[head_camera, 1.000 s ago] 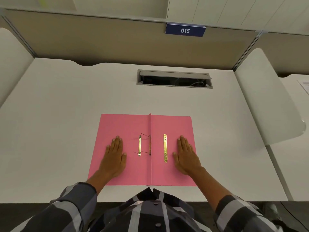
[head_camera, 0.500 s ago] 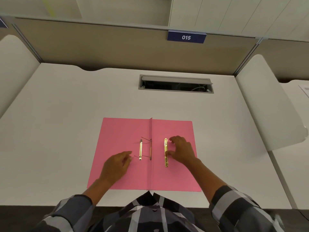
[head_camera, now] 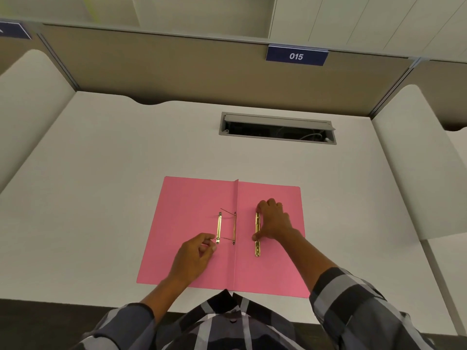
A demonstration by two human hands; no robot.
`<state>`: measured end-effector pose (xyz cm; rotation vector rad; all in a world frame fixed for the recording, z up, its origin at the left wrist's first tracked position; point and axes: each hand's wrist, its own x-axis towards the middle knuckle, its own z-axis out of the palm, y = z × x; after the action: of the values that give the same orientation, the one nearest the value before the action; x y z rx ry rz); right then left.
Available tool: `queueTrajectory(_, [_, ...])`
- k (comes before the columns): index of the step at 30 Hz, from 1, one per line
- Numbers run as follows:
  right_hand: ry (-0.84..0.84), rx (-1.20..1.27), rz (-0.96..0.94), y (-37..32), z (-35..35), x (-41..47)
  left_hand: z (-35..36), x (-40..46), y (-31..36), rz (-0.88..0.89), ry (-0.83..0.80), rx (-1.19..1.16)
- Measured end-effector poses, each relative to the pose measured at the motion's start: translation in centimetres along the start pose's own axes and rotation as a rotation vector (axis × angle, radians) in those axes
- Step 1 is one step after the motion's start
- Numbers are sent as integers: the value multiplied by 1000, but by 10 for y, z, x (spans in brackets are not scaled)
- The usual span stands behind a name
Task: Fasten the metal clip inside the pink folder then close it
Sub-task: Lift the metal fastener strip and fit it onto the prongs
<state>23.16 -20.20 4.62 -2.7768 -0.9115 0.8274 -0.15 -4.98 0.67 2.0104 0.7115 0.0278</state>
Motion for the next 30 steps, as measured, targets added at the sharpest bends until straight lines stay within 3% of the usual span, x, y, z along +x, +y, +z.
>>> queueTrajectory(6, [-2,47,-2,0,-3,3,10,8,5,-96,19,-178])
queueTrajectory(22, [5,914,-52,-26,-13,-8,23,21,19,-110,26,-415])
queueTrajectory(30, [9,984,-89,-50,-15,-5,23,24,20,-82,23,-413])
